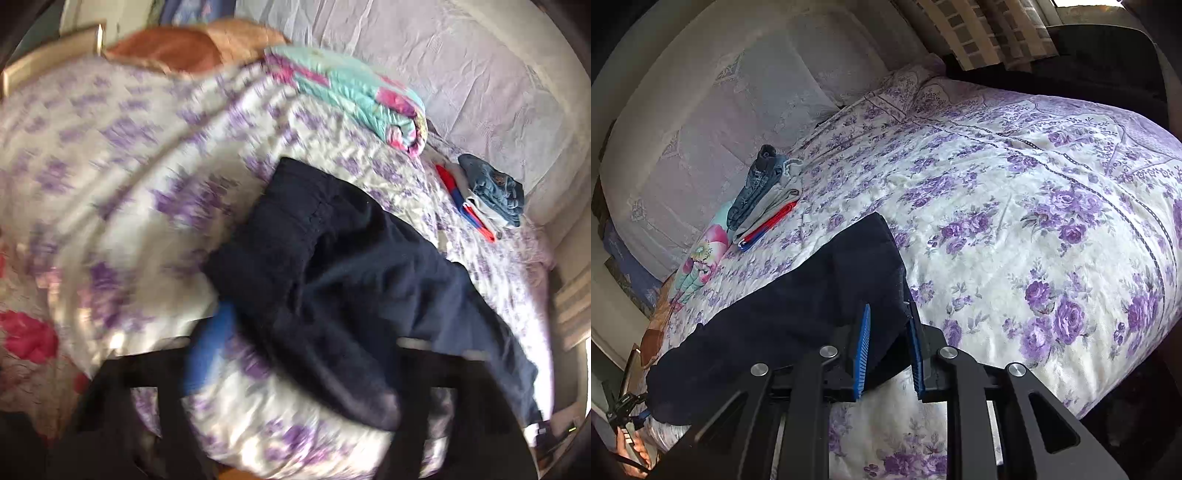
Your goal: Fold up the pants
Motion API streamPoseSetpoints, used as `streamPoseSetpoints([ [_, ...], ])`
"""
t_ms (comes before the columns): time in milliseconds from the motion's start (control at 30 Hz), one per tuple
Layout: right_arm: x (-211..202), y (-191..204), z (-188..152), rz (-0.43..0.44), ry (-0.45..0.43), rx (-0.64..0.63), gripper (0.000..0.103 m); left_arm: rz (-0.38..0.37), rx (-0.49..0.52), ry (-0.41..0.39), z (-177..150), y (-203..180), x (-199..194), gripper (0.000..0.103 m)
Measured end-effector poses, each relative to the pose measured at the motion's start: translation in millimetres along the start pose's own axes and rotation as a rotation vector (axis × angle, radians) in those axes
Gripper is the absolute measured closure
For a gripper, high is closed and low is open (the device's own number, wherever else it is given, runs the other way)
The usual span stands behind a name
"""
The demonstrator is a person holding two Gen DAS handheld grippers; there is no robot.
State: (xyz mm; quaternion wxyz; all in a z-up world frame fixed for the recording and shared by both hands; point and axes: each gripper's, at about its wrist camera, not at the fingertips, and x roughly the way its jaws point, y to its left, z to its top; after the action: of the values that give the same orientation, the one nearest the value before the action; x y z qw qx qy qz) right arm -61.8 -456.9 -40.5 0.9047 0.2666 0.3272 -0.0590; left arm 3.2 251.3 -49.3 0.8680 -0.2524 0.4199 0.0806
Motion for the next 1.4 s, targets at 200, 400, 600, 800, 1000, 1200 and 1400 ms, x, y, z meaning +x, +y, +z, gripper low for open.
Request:
streamPoseSetpoints([
  [200, 2, -6, -3, 0.008, 0.012, 0.023, 0.081, 0.001, -0.022, 0.055, 13, 0, 10, 0.046],
  [400, 4, -5, -4, 0.000, 0.016, 0.000, 0.083, 0.070, -0.014, -0.013, 19, -8, 3, 0.043],
  [600, -1, -5, -4, 0.001, 0.009, -0.012, 0.088, 0.085, 0.010, -0.055, 28, -10, -7, 0.082],
  [800, -3, -4, -6, 0.003, 0.012, -0.020, 0.085, 0.103, -0.001, 0.034, 9, -5, 6, 0.044],
  [1000, -2, -2, -6, -0.003, 0.017, -0.024, 0.085, 0.084, -0.016, -0.003, 8, -18, 10, 0.064],
  [1200, -2, -6, -9, -0.001, 0.026, -0.011, 0.085, 0.108, 0.011, 0.003, 16, -22, 10, 0.081],
  [1400, -3, -3, -9, -0.004, 0.020, -0.028, 0.085, 0.121, 0.057, 0.004, 11, -33, 23, 0.063],
])
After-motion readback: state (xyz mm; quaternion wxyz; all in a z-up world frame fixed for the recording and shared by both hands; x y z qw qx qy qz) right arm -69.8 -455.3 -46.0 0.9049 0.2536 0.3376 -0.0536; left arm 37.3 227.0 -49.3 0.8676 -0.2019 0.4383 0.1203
